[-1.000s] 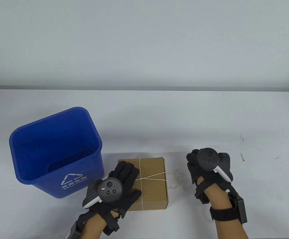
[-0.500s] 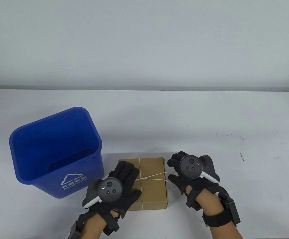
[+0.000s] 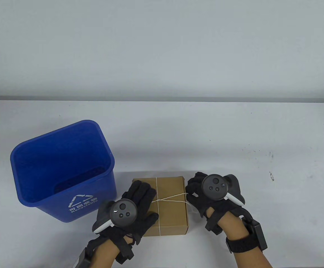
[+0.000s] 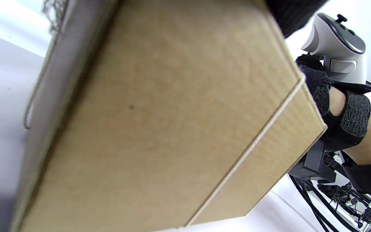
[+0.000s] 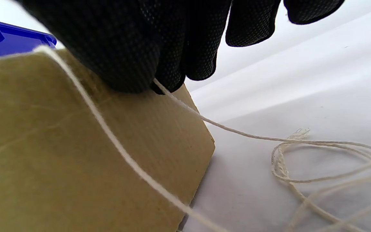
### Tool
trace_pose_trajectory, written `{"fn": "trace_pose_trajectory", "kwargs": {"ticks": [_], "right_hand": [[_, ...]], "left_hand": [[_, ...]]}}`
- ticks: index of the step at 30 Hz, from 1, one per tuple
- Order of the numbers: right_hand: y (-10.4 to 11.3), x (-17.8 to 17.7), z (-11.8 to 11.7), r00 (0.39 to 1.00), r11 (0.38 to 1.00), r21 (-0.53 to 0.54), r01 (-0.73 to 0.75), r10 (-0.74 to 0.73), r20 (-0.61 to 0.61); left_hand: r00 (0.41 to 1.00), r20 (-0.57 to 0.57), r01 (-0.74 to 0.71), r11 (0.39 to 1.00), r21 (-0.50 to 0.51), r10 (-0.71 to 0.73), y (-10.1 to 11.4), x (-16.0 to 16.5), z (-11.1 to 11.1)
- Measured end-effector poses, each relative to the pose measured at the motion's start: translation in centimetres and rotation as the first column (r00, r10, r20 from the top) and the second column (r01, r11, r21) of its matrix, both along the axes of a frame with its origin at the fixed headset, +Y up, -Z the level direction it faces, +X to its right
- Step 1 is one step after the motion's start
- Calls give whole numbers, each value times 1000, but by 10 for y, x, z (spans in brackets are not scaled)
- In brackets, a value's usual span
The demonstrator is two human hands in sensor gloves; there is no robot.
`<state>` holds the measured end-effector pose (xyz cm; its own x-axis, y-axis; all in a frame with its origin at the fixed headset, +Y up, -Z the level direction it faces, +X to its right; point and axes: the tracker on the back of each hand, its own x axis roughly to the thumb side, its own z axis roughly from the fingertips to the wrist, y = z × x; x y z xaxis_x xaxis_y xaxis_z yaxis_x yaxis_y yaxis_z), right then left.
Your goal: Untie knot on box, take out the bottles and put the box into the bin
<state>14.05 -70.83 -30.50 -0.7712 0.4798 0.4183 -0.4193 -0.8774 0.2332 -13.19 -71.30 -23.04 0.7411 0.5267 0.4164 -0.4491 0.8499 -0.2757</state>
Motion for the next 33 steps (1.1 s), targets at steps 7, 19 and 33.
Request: {"fn": "trace_pose_trajectory", "kwargs": {"ticks": [7,19,33], "right_hand": [[-3,3,-2,999,999,-12,-32,32,13],[-16,20,-13,992,994,-69,-88,93,82],[-30,40,-25,970,978,-132,-161,181,164]], "left_hand": [[1000,1,0,1000,0,0,0,0,0],[1000,1,0,1000,0,0,0,0,0],[1000,1,0,1000,0,0,0,0,0]]}}
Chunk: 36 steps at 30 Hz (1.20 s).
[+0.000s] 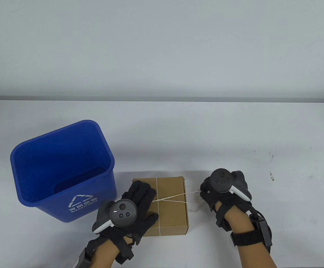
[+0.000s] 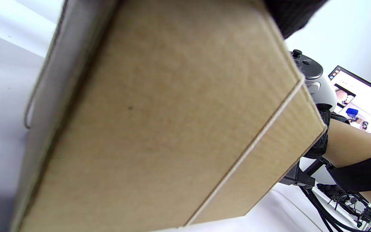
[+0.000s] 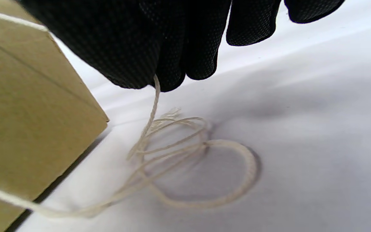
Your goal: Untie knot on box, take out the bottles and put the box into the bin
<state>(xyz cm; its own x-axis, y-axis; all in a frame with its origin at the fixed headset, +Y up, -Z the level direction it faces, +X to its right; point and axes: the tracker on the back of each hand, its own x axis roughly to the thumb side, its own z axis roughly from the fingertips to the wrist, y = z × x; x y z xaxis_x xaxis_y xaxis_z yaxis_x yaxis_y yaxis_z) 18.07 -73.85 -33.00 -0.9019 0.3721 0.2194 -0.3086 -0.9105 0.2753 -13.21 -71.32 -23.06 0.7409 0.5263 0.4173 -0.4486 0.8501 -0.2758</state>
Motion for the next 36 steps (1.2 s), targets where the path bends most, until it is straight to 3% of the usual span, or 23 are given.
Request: {"fn": "trace_pose_trajectory", "kwargs": {"ticks": [9,13,19,25,29,36], "right_hand": [[-4,9,-4,996,997,-25,-72,73,45],[-10,15,-6,991,990,-84,-110,115,63],[-4,22,-6,996,995,-94,-35,42,76],[22,30,2,985,990,19,139,-140,98],[31,12,9,965,965,-5,262,-262,-16],[31,-20,19,968,980,-20,197,-198,-156]], "left_hand": [[1000,0,0,1000,0,0,0,0,0],[1000,0,0,1000,0,0,0,0,0],[1000,0,0,1000,0,0,0,0,0],[1000,0,0,1000,0,0,0,0,0],[1000,0,0,1000,0,0,0,0,0],[1000,0,0,1000,0,0,0,0,0]]}}
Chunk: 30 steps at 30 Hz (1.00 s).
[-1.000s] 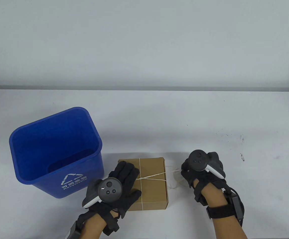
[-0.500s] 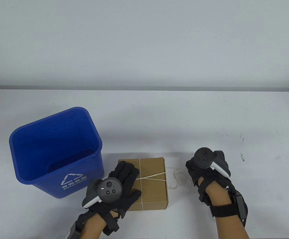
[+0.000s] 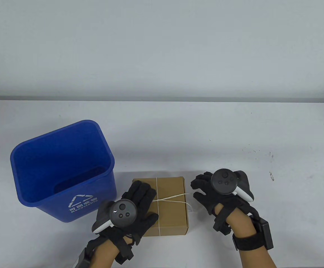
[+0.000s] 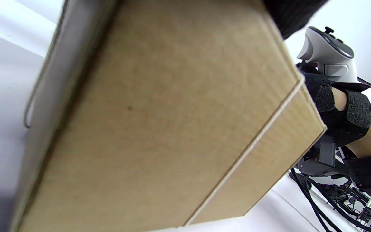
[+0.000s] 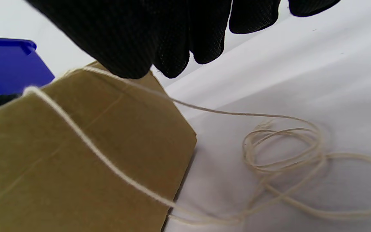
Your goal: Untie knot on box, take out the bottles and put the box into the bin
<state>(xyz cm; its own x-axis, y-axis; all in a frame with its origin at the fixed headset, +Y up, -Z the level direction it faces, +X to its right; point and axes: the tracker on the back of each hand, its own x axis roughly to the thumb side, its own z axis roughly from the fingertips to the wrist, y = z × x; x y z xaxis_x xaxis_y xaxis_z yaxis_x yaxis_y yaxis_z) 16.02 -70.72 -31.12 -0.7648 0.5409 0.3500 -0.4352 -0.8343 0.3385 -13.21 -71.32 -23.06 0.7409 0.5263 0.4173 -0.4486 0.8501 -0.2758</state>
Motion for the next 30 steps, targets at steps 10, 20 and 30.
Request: {"fn": "trace_pose_trajectory", "kwargs": {"ticks": [10,20,30], "right_hand": [[-4,-15,4,999,998,47,-28,30,-39],[-5,-11,1,1000,997,71,-25,26,-8],[-21,6,-10,995,996,-10,-83,84,50]], "left_hand": [[1000,4,-2,1000,-1,2,0,0,0],[1000,5,-4,1000,-2,4,0,0,0],[1000,5,-4,1000,-2,4,0,0,0]]}}
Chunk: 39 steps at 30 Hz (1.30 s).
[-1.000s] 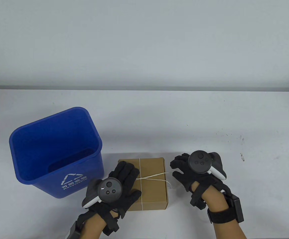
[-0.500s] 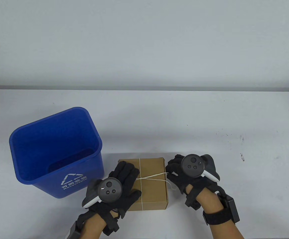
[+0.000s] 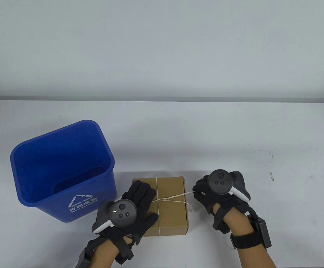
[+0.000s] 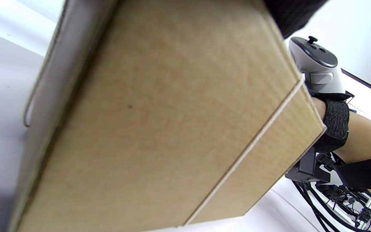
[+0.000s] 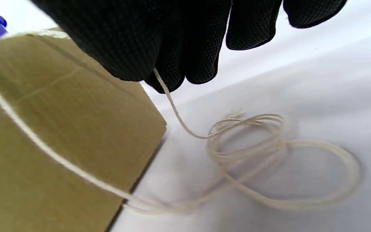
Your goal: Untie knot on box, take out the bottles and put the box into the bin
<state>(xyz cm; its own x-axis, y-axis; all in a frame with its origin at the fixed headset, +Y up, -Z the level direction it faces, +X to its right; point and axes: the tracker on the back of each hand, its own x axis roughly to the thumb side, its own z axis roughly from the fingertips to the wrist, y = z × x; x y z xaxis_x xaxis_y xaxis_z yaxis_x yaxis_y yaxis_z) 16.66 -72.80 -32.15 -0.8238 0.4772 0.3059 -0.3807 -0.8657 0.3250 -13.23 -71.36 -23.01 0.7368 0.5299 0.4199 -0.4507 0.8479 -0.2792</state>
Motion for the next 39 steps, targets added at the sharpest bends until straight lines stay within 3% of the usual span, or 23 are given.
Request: {"fn": "trace_pose_trajectory", "kwargs": {"ticks": [20,29,34,39], "right_hand": [[-10,39,-13,974,989,-73,-127,138,178],[13,35,-5,983,999,16,-46,42,178],[34,15,9,991,988,128,82,-94,91],[51,-23,36,976,960,188,208,-190,-111]], "left_hand": [[1000,0,2,1000,1,-2,0,-1,0],[1000,1,1,1000,0,-1,0,-1,0],[1000,1,-2,1000,-3,2,-1,-1,0],[1000,1,1,1000,-3,-1,0,0,0]]}}
